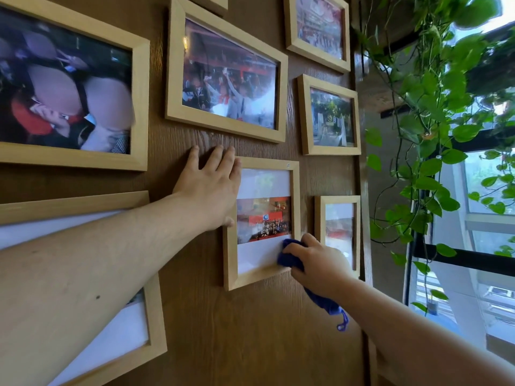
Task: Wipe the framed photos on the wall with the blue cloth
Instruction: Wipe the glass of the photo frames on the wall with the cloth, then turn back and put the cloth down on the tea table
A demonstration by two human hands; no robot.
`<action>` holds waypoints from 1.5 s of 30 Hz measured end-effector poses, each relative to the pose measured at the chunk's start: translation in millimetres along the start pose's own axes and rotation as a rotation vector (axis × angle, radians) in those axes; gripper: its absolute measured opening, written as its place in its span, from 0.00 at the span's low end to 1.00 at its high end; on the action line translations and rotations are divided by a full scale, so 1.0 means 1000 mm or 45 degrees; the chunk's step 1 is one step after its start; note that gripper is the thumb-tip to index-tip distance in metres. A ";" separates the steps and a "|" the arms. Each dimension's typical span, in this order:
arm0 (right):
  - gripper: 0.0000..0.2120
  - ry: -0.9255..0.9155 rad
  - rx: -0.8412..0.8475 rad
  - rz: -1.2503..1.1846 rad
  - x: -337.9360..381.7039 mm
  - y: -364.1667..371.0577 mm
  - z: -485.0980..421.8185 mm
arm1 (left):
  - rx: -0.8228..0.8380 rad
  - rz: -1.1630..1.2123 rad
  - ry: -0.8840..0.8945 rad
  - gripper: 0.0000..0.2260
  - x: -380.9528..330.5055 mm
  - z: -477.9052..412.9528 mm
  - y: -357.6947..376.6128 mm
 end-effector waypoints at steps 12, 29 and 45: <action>0.20 -0.109 -0.043 0.020 -0.055 -0.004 0.006 | -0.319 0.299 0.422 0.33 -0.069 0.007 -0.004; 0.25 0.104 0.055 0.292 -0.186 -0.010 0.100 | -0.339 0.644 0.748 0.30 -0.268 -0.029 0.029; 0.30 0.741 0.304 0.764 -0.068 -0.104 0.329 | -0.604 1.143 1.338 0.30 -0.330 0.115 -0.031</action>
Point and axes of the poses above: each hand's wrist, its own z-axis away from the middle knuckle, its own y-axis out of the palm, x = y × z, the point moved 4 cm from there along -z, towards the middle knuckle, and after that the axes turned 1 degree about z, right-handed, at the moved point
